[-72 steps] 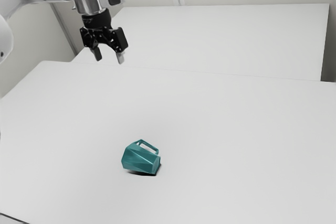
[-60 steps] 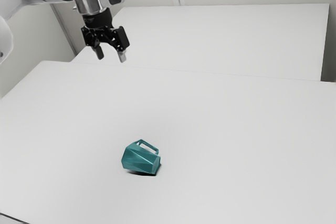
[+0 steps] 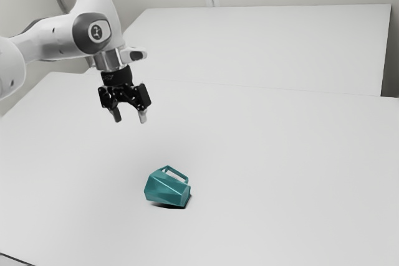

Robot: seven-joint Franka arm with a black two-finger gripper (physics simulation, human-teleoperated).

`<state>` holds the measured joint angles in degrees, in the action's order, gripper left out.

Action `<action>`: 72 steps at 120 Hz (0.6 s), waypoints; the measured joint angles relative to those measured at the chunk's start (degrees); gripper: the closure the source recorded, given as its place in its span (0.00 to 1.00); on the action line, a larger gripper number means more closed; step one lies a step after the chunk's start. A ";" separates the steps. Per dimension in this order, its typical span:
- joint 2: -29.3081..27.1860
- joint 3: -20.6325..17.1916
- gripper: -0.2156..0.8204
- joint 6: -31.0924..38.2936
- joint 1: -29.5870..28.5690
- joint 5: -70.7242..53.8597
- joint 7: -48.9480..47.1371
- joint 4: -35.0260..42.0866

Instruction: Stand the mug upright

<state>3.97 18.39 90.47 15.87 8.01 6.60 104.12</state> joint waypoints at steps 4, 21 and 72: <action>-0.03 0.65 0.21 0.63 0.07 0.76 0.05 1.15; -0.08 3.98 0.21 2.53 -0.52 6.98 0.95 6.37; 0.27 7.96 0.21 7.31 -0.37 19.86 7.00 18.97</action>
<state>4.24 26.36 97.79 15.50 27.87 13.60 123.10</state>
